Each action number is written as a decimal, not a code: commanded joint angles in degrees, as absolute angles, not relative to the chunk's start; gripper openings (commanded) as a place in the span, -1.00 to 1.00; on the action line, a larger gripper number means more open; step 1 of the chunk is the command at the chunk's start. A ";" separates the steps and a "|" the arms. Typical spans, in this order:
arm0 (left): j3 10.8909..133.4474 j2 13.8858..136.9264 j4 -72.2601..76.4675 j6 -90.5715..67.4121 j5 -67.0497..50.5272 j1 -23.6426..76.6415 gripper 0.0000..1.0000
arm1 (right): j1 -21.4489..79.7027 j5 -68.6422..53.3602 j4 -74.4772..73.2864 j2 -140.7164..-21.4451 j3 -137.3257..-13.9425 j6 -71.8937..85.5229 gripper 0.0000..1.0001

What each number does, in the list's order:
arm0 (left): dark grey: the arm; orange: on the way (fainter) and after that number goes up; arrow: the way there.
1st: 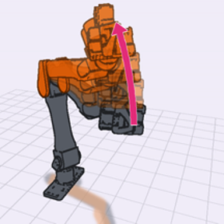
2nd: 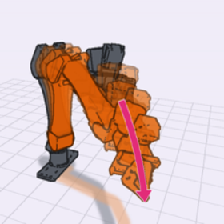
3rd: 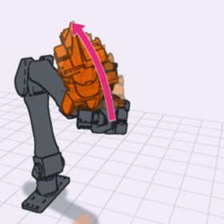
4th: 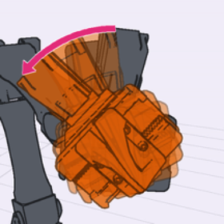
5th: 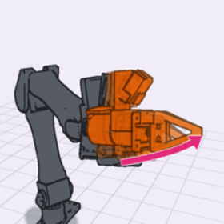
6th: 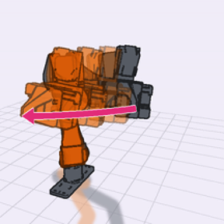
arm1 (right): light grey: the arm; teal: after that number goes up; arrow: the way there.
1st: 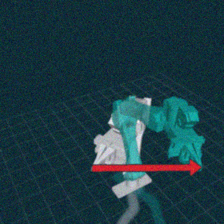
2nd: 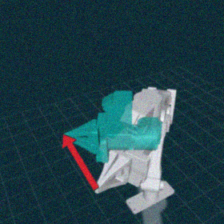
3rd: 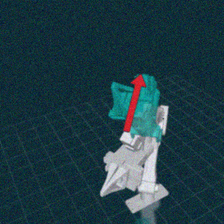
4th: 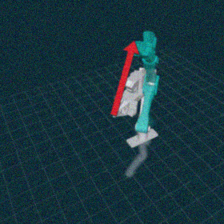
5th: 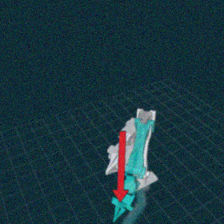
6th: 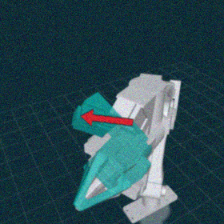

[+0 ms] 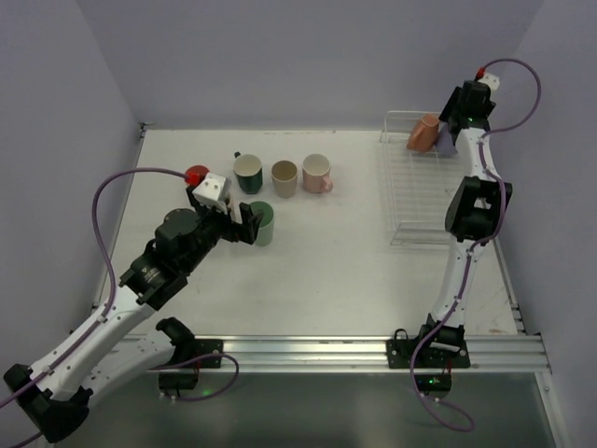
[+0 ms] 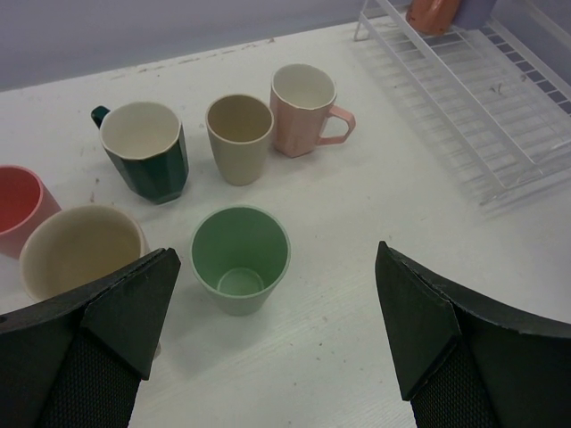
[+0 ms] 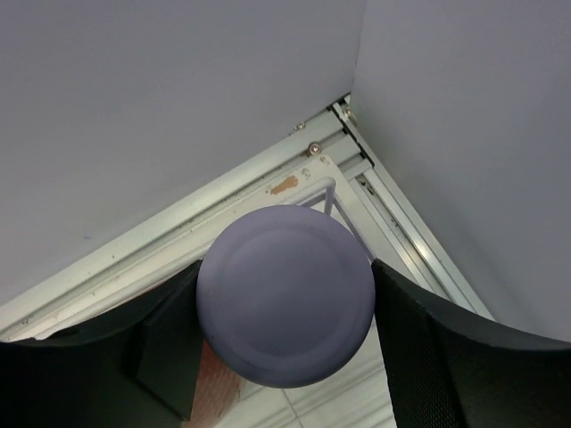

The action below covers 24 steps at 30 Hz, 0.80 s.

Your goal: Unload the cups from the dish rack

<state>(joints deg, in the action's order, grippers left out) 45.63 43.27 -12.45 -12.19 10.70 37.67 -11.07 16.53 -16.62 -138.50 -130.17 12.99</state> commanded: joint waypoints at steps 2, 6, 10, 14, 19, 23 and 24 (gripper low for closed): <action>45.61 44.03 -9.14 -10.72 10.72 37.09 1.00 | -11.16 15.21 -9.15 -134.30 -125.87 11.60 0.07; 45.70 44.21 -9.14 -10.81 10.20 37.09 1.00 | -11.08 14.42 -7.03 -130.35 -121.83 11.16 -0.17; 45.79 44.21 -9.14 -10.90 9.50 37.09 1.00 | -10.81 12.75 -2.82 -122.71 -115.15 12.57 -0.19; 46.05 44.65 -9.05 -11.07 8.09 37.00 1.00 | -10.11 11.95 2.54 -113.49 -108.21 14.15 -0.19; 47.11 45.35 -8.70 -12.30 5.20 37.00 1.00 | -9.05 12.84 8.34 -97.70 -94.15 18.79 -0.20; 47.81 45.88 -7.91 -15.01 1.77 37.00 1.00 | -7.57 8.62 12.10 -83.18 -80.63 28.73 -0.20; 47.90 45.88 -7.65 -15.81 0.89 37.00 1.00 | -6.69 7.74 12.65 -80.36 -74.94 32.22 -0.20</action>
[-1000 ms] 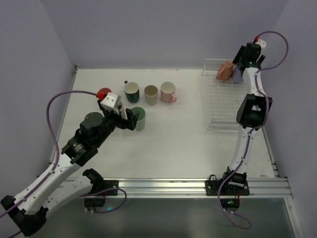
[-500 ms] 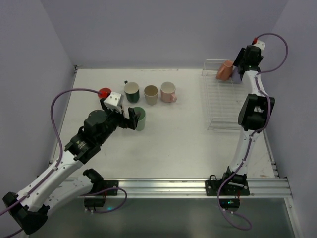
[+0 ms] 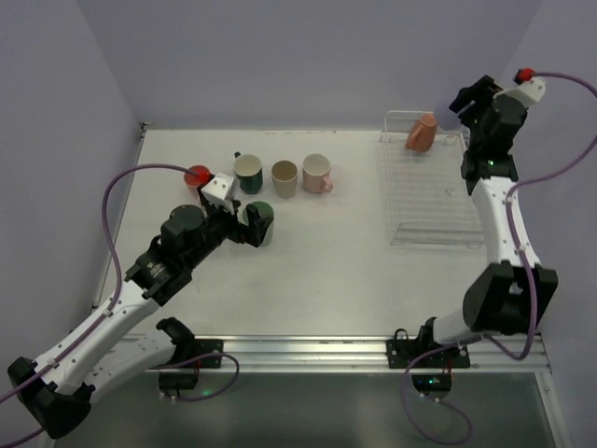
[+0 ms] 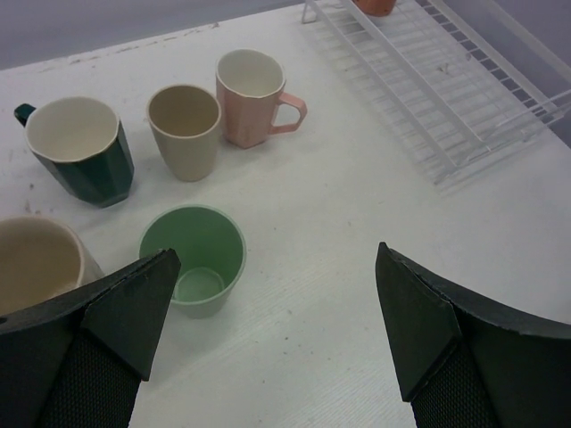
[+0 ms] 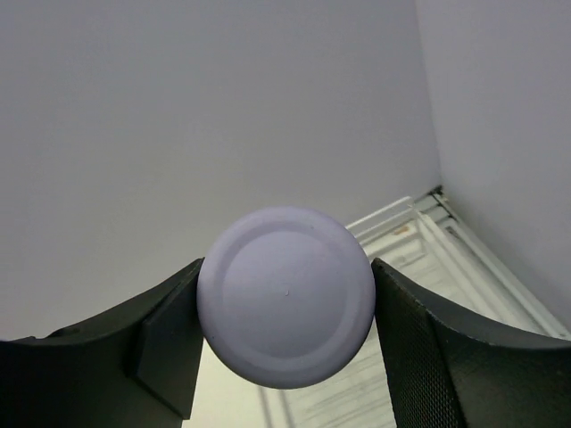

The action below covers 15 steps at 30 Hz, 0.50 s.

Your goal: Unload the cups from the dish rack

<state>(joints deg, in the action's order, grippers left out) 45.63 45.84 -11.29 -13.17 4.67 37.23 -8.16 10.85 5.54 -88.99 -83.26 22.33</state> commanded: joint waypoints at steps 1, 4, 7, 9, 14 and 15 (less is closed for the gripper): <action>48.16 45.97 -6.78 -16.86 -1.64 36.91 1.00 | -5.64 6.43 13.09 -75.20 -72.10 33.73 -0.20; 49.92 47.54 -4.85 -21.87 -7.09 37.09 1.00 | 1.30 0.45 15.63 -66.66 -62.25 39.36 -0.19; 49.31 49.30 3.12 -28.99 -13.59 37.00 1.00 | 5.88 -9.20 20.64 -61.19 -50.39 50.68 -0.19; 49.13 51.23 6.31 -34.09 -16.51 37.09 1.00 | 6.85 -18.40 29.41 -57.67 -42.50 59.62 -0.20; 47.90 55.10 14.76 -42.08 -20.83 37.44 1.00 | 8.96 -28.03 36.82 -52.92 -35.00 67.41 -0.20; 47.55 56.15 15.72 -43.14 -21.00 37.62 1.00 | 9.31 -29.34 36.91 -51.26 -34.46 68.72 -0.20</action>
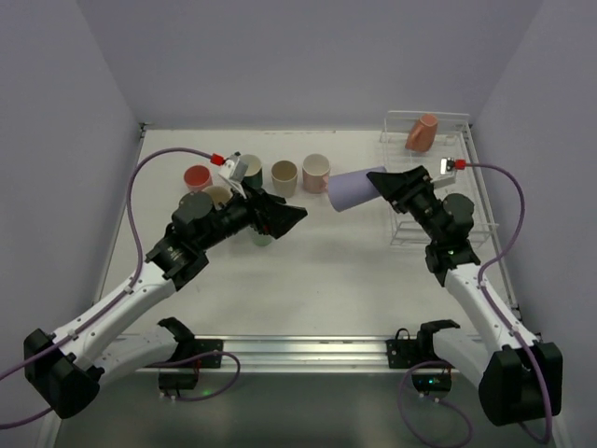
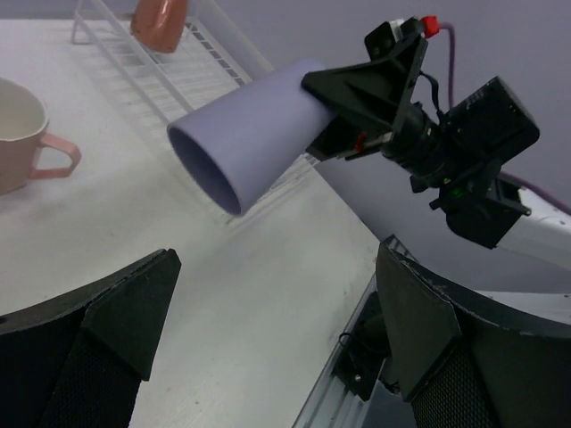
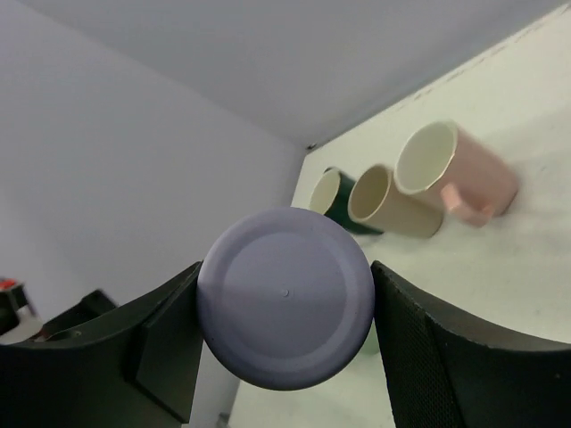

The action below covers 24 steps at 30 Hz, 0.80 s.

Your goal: Unload the cups from the dish rack

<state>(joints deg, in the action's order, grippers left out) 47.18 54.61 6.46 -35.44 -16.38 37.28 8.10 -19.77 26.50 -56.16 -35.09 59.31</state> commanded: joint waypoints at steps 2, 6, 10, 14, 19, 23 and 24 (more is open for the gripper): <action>45.89 57.73 20.28 -46.64 -22.23 37.62 1.00 | 10.63 -30.06 37.79 -49.58 -32.44 69.95 -0.20; 44.12 60.89 28.20 -52.11 -25.30 37.88 1.00 | 12.74 -31.37 38.76 -48.08 -30.59 70.75 -0.21; 45.00 63.28 31.46 -54.66 -25.66 39.20 1.00 | 13.18 -33.74 44.46 -49.74 -28.74 73.47 -0.20; 45.61 64.77 33.04 -55.28 -26.01 41.04 0.94 | 14.15 -34.46 45.52 -51.59 -28.57 74.00 -0.19; 45.09 65.56 34.27 -55.72 -26.28 42.54 0.67 | 14.76 -35.07 46.31 -53.17 -29.35 74.00 -0.19; 45.00 65.83 36.12 -55.99 -26.11 42.71 0.15 | 16.52 -34.72 46.85 -54.58 -29.18 74.27 -0.19; 45.00 65.74 36.30 -55.81 -25.93 42.89 -0.12 | 16.87 -34.63 47.02 -55.02 -29.01 74.27 -0.19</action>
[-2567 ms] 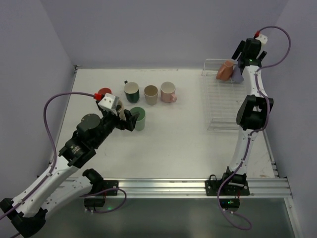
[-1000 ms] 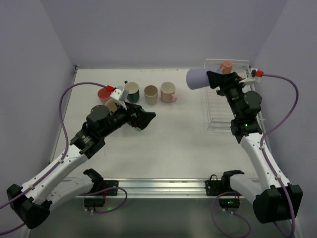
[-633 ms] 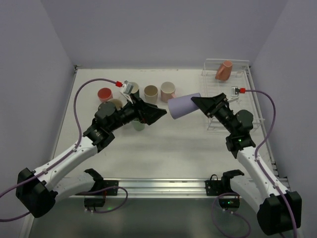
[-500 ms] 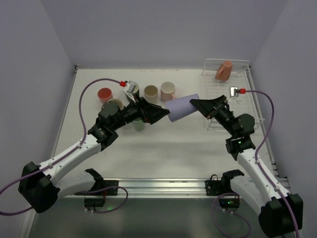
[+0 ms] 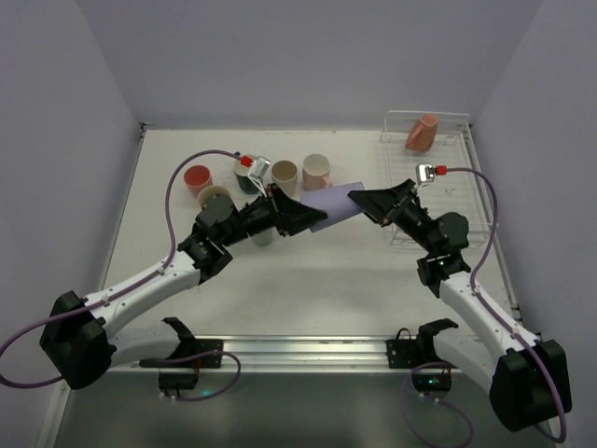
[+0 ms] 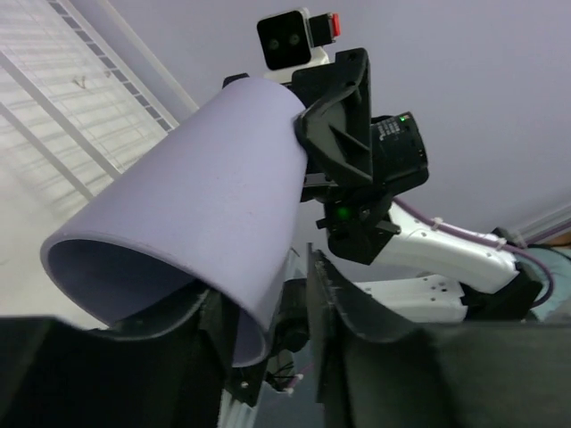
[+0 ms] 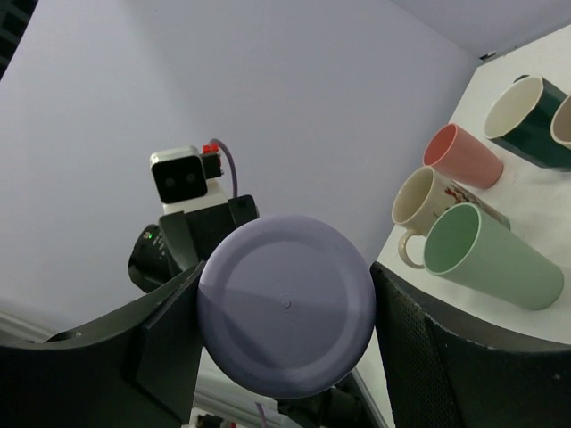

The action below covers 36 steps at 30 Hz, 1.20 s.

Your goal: Unload the cups from the dish rack

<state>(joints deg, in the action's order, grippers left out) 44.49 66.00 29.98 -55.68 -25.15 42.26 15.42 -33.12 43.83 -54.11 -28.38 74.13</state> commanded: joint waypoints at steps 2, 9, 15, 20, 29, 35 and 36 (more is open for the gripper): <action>45.17 65.22 36.04 -55.02 -24.88 42.80 -0.44 | 17.75 -34.37 47.63 -55.46 -28.22 74.44 -0.18; 52.55 63.81 16.29 -42.47 -15.66 43.42 -1.00 | 18.54 -33.93 47.56 -55.29 -25.67 74.10 0.80; 65.97 70.04 -9.35 -30.42 -8.89 43.51 -1.00 | 18.46 -28.66 32.28 -47.56 -26.98 65.40 0.98; 76.18 79.34 -22.83 -23.47 -6.25 43.86 -1.00 | 18.37 -19.45 11.29 -38.26 -30.05 52.25 0.98; 89.53 94.47 -42.52 -17.05 2.81 46.84 -1.00 | 18.37 -4.31 -7.47 -29.36 -31.38 43.77 0.98; 95.79 103.88 -50.88 -15.12 10.36 50.36 -1.00 | 18.37 -5.88 -6.85 -24.87 -26.90 45.26 0.98; 96.84 104.76 -51.93 -14.68 11.24 50.54 -1.00 | 18.46 -6.15 -7.12 -24.79 -26.98 45.18 0.98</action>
<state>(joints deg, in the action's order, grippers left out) 92.14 103.18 -45.65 -17.85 5.91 49.04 18.37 -6.94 -5.56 -25.39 -27.59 46.35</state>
